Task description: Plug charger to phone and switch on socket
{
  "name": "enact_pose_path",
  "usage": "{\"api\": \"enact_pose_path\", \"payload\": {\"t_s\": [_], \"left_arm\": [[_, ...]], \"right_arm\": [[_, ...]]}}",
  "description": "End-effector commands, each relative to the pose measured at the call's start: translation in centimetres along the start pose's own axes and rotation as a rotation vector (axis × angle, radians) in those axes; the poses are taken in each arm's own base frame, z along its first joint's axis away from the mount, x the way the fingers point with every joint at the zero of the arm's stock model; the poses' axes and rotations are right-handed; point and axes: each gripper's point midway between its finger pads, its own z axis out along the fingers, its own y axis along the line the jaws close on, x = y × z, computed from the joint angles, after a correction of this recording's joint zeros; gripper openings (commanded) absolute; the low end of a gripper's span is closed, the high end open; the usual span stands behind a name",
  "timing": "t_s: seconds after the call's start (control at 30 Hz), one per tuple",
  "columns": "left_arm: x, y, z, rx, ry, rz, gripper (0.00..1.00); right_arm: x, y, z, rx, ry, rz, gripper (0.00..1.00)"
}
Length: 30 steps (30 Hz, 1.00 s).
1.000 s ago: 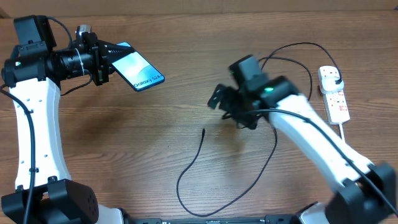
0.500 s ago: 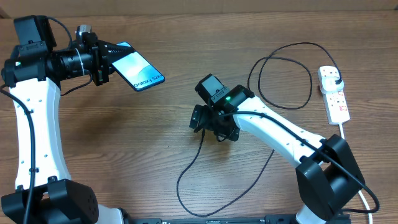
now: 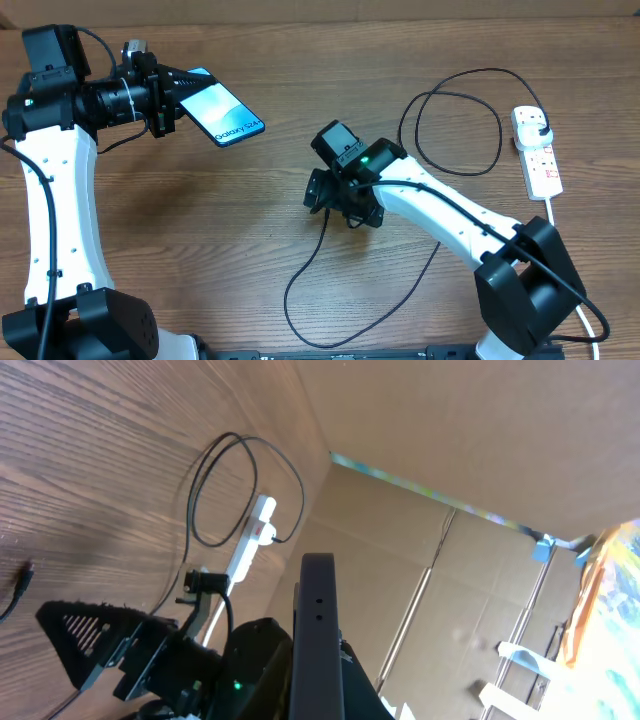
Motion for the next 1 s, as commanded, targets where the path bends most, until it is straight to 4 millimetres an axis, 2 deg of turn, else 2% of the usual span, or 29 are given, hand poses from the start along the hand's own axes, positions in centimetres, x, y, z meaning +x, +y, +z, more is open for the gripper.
{"api": "enact_pose_path", "payload": {"t_s": [0.0,0.37,0.63,0.97], "left_arm": [[0.3,-0.6,-0.2,0.028,0.023,0.029,0.04],[0.3,-0.6,-0.2,0.028,0.023,0.029,0.04],[0.3,-0.6,-0.2,0.028,0.023,0.036,0.04],[0.3,-0.6,-0.2,0.028,0.023,0.036,0.04]], "right_arm": [[0.9,-0.1,1.4,0.034,0.000,-0.017,1.00],[2.4,0.6,2.1,0.073,-0.058,-0.058,1.00],[2.0,1.0,2.5,0.054,-0.079,-0.056,1.00],[2.4,0.4,5.0,0.087,-0.040,-0.054,1.00]]}}
